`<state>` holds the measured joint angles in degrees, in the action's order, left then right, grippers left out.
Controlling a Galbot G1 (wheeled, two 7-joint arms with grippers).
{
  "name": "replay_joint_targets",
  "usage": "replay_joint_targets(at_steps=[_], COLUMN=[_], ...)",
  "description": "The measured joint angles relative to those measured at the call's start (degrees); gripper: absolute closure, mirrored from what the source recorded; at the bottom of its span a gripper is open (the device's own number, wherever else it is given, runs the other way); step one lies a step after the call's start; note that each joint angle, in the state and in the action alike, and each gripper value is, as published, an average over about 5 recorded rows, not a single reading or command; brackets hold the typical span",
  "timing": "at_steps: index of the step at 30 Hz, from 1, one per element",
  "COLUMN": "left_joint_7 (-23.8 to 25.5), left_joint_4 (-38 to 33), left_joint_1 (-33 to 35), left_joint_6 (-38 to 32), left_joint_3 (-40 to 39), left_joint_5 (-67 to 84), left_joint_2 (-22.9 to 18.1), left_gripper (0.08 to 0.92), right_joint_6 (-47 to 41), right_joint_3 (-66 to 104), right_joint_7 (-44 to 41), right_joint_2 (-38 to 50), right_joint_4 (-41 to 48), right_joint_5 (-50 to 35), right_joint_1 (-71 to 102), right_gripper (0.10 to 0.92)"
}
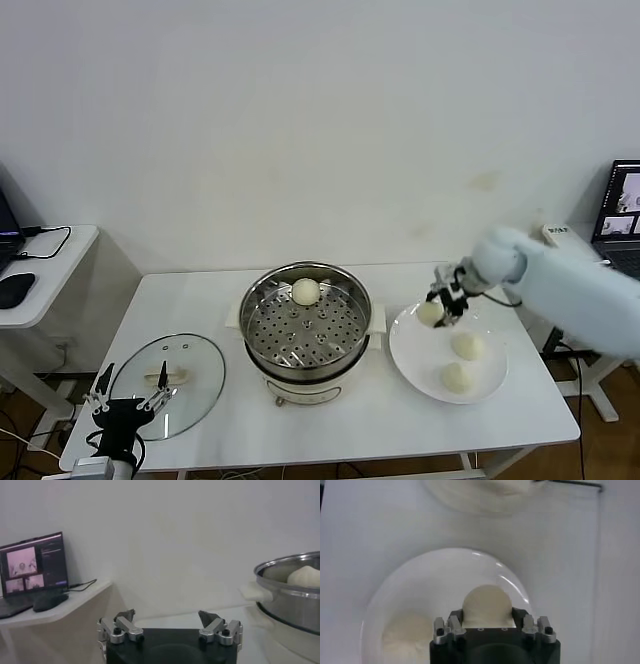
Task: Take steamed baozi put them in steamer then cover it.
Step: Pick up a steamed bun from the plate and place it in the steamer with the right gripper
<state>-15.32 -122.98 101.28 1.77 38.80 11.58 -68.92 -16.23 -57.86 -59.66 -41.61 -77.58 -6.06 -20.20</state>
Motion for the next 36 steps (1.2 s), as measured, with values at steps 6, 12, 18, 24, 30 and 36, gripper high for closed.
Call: replay_joint_targets(at_steps=[6,12,18,24,30,36], left_joint_7=[0.0,0.0,-0.1,-0.1,-0.2,-0.1], left_joint_4=[-0.4,-0.6,-1.1,-1.2,-1.3,-1.6], left_joint_1=[-0.1,-0.1,-0.5,-1.0,-1.2,-1.8], left_joint_6=[0.0,0.0,0.1,0.0,0.0,0.0], left_joint_3=[0.0,0.6,1.0,1.0,1.0,0.8], left_joint_5=[0.1,0.4,0.4,0.5,0.5,0.5], left_joint_2=[0.1,0.0,-0.6,-1.4,-2.0,-2.3], left_gripper=[0.177,0.177,0.177,0.177,0.177,0.177], right_joint_6=[-2.4,-7.1,-13.2,-18.3,-21.3,-23.0], right_joint_3=[-4.2,-8.6,-11.1,-12.8,-13.9,-14.6], right_joint_7=[1.4,4.0,7.2,10.1,12.2,13.9], right_joint_2=[-3.7,-9.7,-17.1,-24.1,-30.0,-34.9], right_joint_4=[-1.4,-2.8,-3.0,-2.0,0.7,4.0], right_joint_5=[-6.0,-12.9,-19.9,-24.4,-25.8,-26.1], right_joint_1=[-8.2,-12.9,-14.6,-14.1,-11.9,-9.1], right_gripper=[0.398,0.397,0.397,0.397,0.397,0.397])
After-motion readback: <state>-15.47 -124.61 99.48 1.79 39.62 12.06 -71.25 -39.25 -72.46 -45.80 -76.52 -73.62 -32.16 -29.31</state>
